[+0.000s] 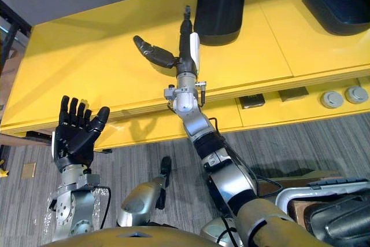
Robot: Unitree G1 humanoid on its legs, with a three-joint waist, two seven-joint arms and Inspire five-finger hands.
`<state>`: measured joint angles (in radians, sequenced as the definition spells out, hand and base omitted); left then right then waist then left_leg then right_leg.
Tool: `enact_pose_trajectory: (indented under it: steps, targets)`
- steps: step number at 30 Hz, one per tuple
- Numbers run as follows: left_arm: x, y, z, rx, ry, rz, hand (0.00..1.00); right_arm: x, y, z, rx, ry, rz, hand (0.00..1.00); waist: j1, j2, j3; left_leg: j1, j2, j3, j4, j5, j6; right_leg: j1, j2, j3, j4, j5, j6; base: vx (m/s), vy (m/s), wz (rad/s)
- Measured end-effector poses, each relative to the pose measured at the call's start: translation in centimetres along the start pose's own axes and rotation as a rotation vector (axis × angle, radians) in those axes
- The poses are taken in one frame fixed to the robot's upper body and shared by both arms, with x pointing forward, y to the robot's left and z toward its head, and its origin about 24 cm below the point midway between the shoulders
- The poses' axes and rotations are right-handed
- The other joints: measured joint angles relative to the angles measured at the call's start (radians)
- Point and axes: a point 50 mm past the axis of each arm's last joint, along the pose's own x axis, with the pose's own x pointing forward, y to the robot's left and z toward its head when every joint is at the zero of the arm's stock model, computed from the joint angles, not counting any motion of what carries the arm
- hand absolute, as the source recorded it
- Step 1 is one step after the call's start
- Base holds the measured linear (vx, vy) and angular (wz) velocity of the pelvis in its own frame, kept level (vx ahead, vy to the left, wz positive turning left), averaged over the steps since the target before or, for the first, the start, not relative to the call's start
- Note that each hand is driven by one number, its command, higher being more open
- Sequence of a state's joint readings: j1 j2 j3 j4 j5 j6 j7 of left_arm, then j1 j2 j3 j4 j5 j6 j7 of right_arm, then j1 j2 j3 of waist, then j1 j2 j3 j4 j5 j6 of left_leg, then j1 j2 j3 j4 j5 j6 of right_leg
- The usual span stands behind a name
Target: Walk over and take three plastic housings, then place them on the shelf
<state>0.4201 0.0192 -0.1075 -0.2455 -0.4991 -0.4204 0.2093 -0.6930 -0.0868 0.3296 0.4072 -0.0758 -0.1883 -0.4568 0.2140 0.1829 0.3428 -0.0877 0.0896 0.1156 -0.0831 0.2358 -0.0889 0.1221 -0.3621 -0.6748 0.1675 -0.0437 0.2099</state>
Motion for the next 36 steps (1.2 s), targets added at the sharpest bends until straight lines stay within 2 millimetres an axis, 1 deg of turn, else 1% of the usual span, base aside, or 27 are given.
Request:
enact_pose_trajectory:
  steps: [2, 3, 4, 5, 6, 9, 10, 13, 14, 16, 18, 19, 22, 23, 24, 27, 28, 32, 36]
  targets:
    - [-0.2, 0.4, 0.1, 0.011, 0.002, 0.013, 1.0, -0.5, -0.1, 0.8, -0.025, -0.059, 0.052, 1.0, -0.002, -0.011, -0.005, 0.009, 0.001, 0.011, 0.0, -0.005, 0.001, 0.003, 0.001, 0.012, -0.006, 0.005, 0.006, -0.02, -0.033, -0.18]
    - [-0.4, 0.7, 0.1, 0.018, 0.002, 0.024, 1.0, -0.8, -0.4, 1.4, -0.075, -0.121, 0.115, 1.0, -0.005, -0.023, -0.013, 0.013, 0.001, 0.018, 0.0, -0.009, 0.0, 0.004, 0.002, 0.021, -0.013, 0.009, 0.007, -0.02, -0.041, -0.15]
    - [-0.5, 1.1, 0.3, 0.028, -0.003, 0.036, 1.0, -0.9, -0.7, 2.5, -0.134, -0.196, 0.181, 1.0, -0.015, -0.038, -0.021, 0.014, 0.002, 0.02, 0.0, -0.01, 0.001, 0.005, 0.004, 0.022, -0.015, 0.01, 0.007, -0.02, -0.044, -0.09]
    - [-0.6, 1.3, 0.3, 0.033, -0.004, 0.041, 1.0, -0.9, -1.0, 3.1, -0.154, -0.233, 0.21, 1.0, -0.02, -0.045, -0.024, 0.014, 0.003, 0.019, 0.0, -0.01, 0.001, 0.006, 0.006, 0.022, -0.016, 0.01, 0.007, -0.02, -0.05, -0.01]
    - [-0.7, 1.7, 0.5, 0.045, -0.006, 0.047, 1.0, -0.9, -1.6, 4.2, -0.211, -0.308, 0.268, 1.0, -0.026, -0.06, -0.034, 0.014, 0.005, 0.019, 0.0, -0.01, 0.001, 0.008, 0.01, 0.022, -0.018, 0.012, 0.005, -0.03, -0.054, -0.01]
    - [-0.8, 2.2, 0.7, 0.072, -0.005, 0.046, 1.0, -1.0, -3.4, 6.3, -0.38, -0.46, 0.395, 1.0, -0.028, -0.098, -0.062, 0.02, 0.01, 0.02, -0.001, -0.013, -0.003, 0.024, 0.024, 0.021, -0.047, 0.024, 0.005, -0.04, -0.054, -0.02]
    - [-0.9, 2.5, 0.9, 0.079, -0.007, 0.05, 1.0, -0.7, -4.1, 6.8, -0.443, -0.496, 0.443, 1.0, -0.031, -0.113, -0.072, 0.021, 0.011, 0.021, -0.001, -0.013, -0.003, 0.028, 0.028, 0.021, -0.054, 0.028, 0.005, -0.05, -0.044, -0.02]
    - [-0.8, 2.7, 1.0, 0.093, -0.008, 0.042, 1.0, -0.2, -5.0, 7.4, -0.567, -0.522, 0.54, 1.0, -0.031, -0.136, -0.087, 0.024, 0.017, 0.022, -0.001, -0.014, -0.004, 0.037, 0.039, 0.02, -0.076, 0.04, 0.0, -0.07, -0.033, -0.04]
    - [-0.8, 2.8, 1.1, 0.102, -0.012, 0.034, 1.0, 0.0, -5.5, 7.3, -0.641, -0.508, 0.604, 1.0, -0.028, -0.153, -0.097, 0.024, 0.022, 0.023, -0.001, -0.015, -0.004, 0.041, 0.048, 0.02, -0.088, 0.045, -0.006, -0.07, -0.029, -0.02]
    - [-0.7, 2.9, 1.2, 0.109, -0.012, 0.031, 1.0, 0.0, -5.7, 7.1, -0.686, -0.475, 0.651, 1.0, -0.028, -0.163, -0.103, 0.024, 0.025, 0.023, -0.001, -0.015, -0.004, 0.043, 0.052, 0.018, -0.091, 0.045, -0.008, -0.07, -0.029, 0.01]
    - [-0.6, 2.9, 1.3, 0.148, -0.002, 0.01, 1.0, 0.1, -6.6, 6.0, -0.78, -0.377, 0.726, 1.0, -0.028, -0.178, -0.113, 0.025, 0.026, 0.019, -0.002, -0.015, -0.004, 0.053, 0.056, 0.01, -0.097, 0.047, -0.009, -0.06, -0.029, 0.07]
    - [-0.6, 2.9, 1.3, 0.163, -0.001, 0.003, 1.0, 0.0, -6.8, 5.6, -0.804, -0.349, 0.744, 1.0, -0.027, -0.181, -0.115, 0.026, 0.026, 0.019, -0.002, -0.015, -0.004, 0.055, 0.057, 0.009, -0.1, 0.049, -0.01, -0.06, -0.019, 0.04]
    - [-0.4, 2.9, 1.5, 0.174, 0.004, -0.021, 1.0, 0.4, -8.7, 3.3, -0.922, -0.157, 0.799, 1.0, -0.023, -0.197, -0.124, 0.026, 0.026, 0.018, -0.002, -0.013, -0.003, 0.058, 0.058, 0.008, -0.101, 0.052, -0.01, -0.07, -0.017, 0.01]
    - [-0.4, 2.9, 1.5, 0.176, 0.005, -0.023, 1.0, 0.7, -9.0, 2.9, -0.939, -0.121, 0.801, 1.0, -0.024, -0.198, -0.125, 0.026, 0.026, 0.018, -0.002, -0.013, -0.002, 0.058, 0.058, 0.008, -0.102, 0.052, -0.01, -0.05, -0.015, 0.01]
    - [-0.4, 2.9, 1.6, 0.179, 0.006, -0.028, 1.0, 1.3, -9.9, 2.4, -0.967, -0.055, 0.787, 1.0, -0.024, -0.199, -0.125, 0.028, 0.027, 0.018, -0.002, -0.012, -0.002, 0.061, 0.059, 0.008, -0.104, 0.057, -0.006, -0.04, -0.01, 0.01]
    - [-0.2, 2.8, 1.5, 0.18, 0.012, -0.036, 1.0, 2.4, -11.9, 1.8, -1.024, 0.048, 0.731, 1.0, -0.019, -0.2, -0.126, 0.032, 0.027, 0.017, -0.002, -0.011, -0.001, 0.073, 0.064, 0.006, -0.119, 0.067, -0.004, -0.07, -0.017, 0.01]
    - [-0.1, 2.5, 1.5, 0.179, 0.027, -0.05, 1.0, 3.5, -14.0, 1.9, -1.069, 0.129, 0.66, 1.0, -0.018, -0.2, -0.126, 0.038, 0.028, 0.018, -0.005, -0.011, -0.001, 0.078, 0.065, 0.007, -0.119, 0.067, -0.004, -0.13, -0.031, -0.02]
    - [-0.1, 2.3, 1.6, 0.199, 0.024, -0.068, 1.0, 3.6, -15.1, 1.0, -1.075, 0.205, 0.63, 1.0, -0.016, -0.2, -0.126, 0.041, 0.029, 0.019, -0.006, -0.011, -0.001, 0.081, 0.066, 0.008, -0.119, 0.066, -0.005, -0.07, -0.016, -0.01]
    - [0.1, 1.4, 2.4, 0.2, -0.013, -0.122, 1.0, 3.6, -15.2, 0.9, -1.067, 0.231, 0.64, 1.0, -0.014, -0.2, -0.126, 0.041, 0.031, 0.027, -0.006, -0.011, -0.001, 0.074, 0.066, 0.017, -0.119, 0.067, -0.006, -0.05, -0.006, -0.05]
